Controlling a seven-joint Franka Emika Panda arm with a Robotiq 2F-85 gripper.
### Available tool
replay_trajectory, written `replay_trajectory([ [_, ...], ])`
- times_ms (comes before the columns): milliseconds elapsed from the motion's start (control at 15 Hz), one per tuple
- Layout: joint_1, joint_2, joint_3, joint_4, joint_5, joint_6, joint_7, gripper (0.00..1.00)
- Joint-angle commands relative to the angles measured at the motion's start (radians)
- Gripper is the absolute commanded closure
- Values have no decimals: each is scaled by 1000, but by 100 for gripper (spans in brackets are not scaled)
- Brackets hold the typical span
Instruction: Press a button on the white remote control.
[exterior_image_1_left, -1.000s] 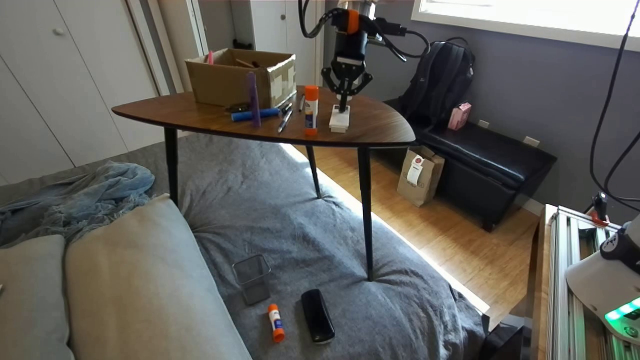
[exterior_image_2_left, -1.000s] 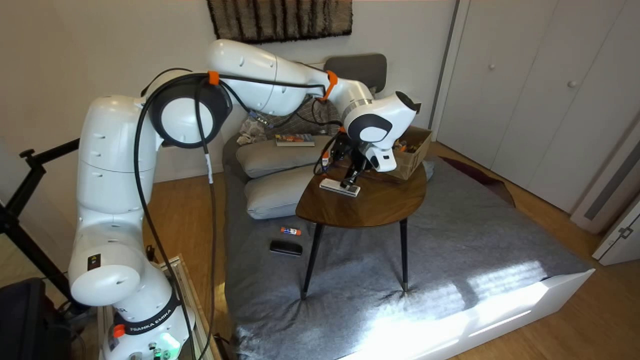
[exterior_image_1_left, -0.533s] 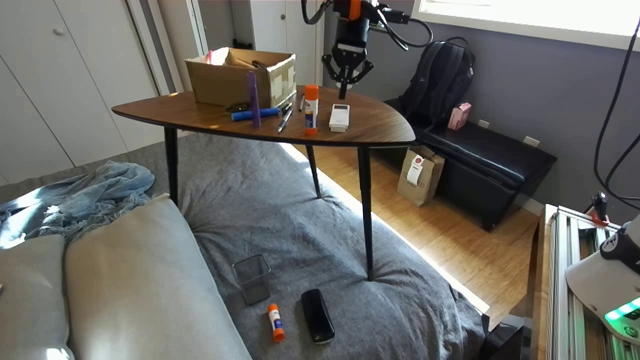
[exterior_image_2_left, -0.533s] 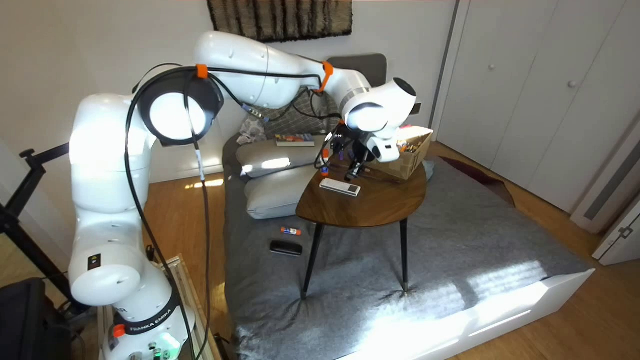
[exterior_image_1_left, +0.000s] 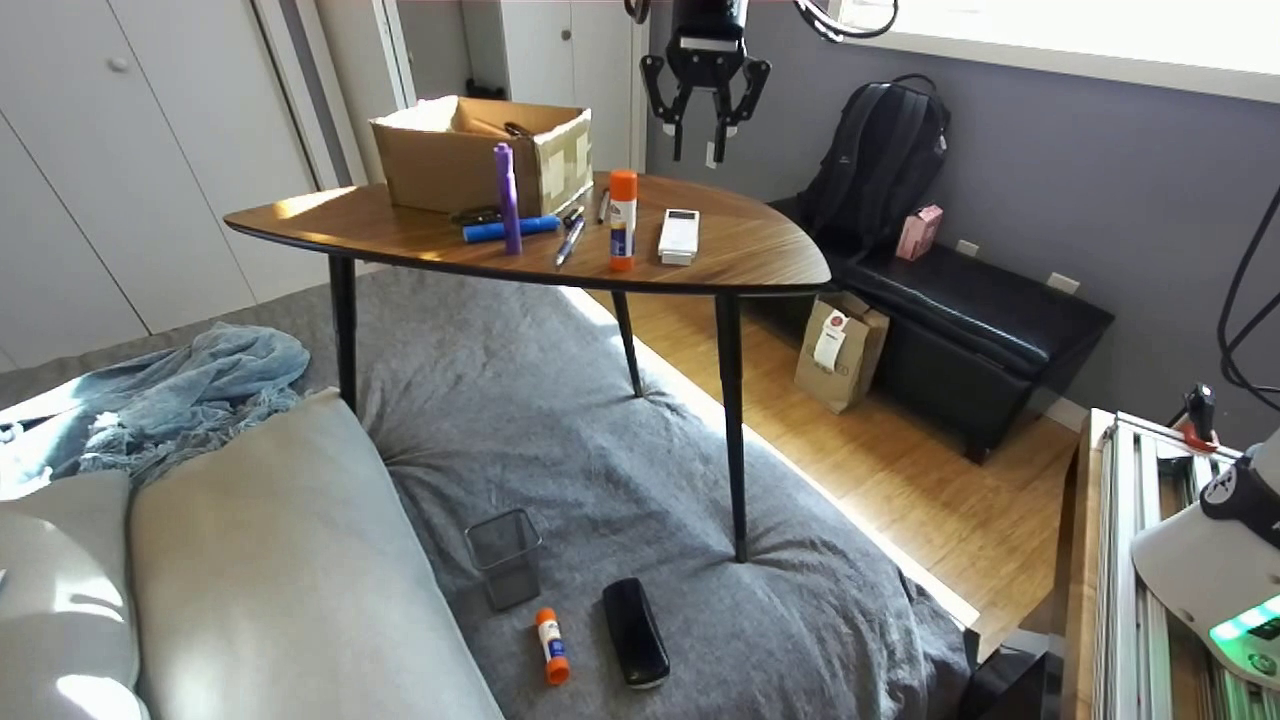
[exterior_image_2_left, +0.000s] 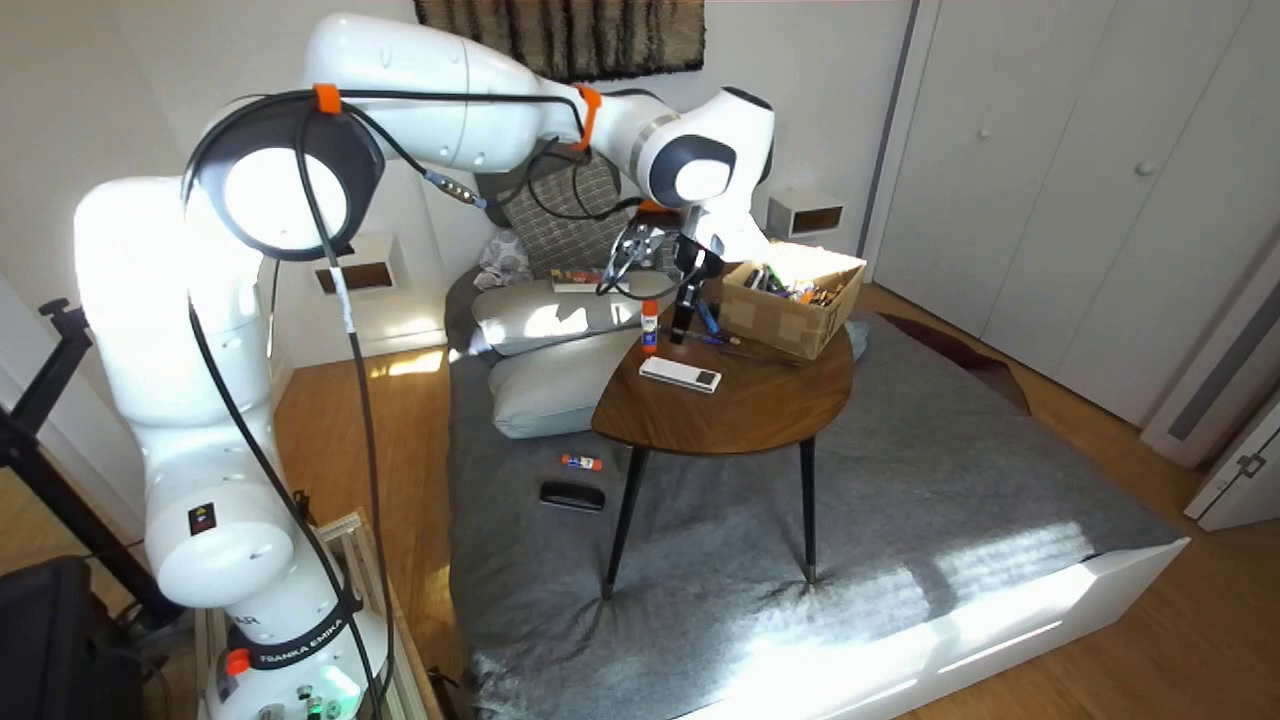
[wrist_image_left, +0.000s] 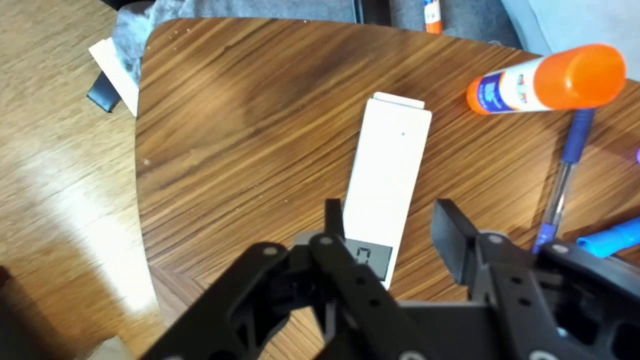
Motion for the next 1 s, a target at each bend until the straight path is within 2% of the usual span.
replay_trajectory([
  [0,46,-87,25,-108,-149,38,70,19],
  [133,63,-114,44,-154,-225,55,74,5],
  [267,76,-150,65,-220,-291,101,61,0],
  [533,92,-254,115,-391,-363,291,74,0],
  [667,94,-308,144,-475,-345,382,88,0],
  [933,96,-417,204,-618,-326,462,161,0],
])
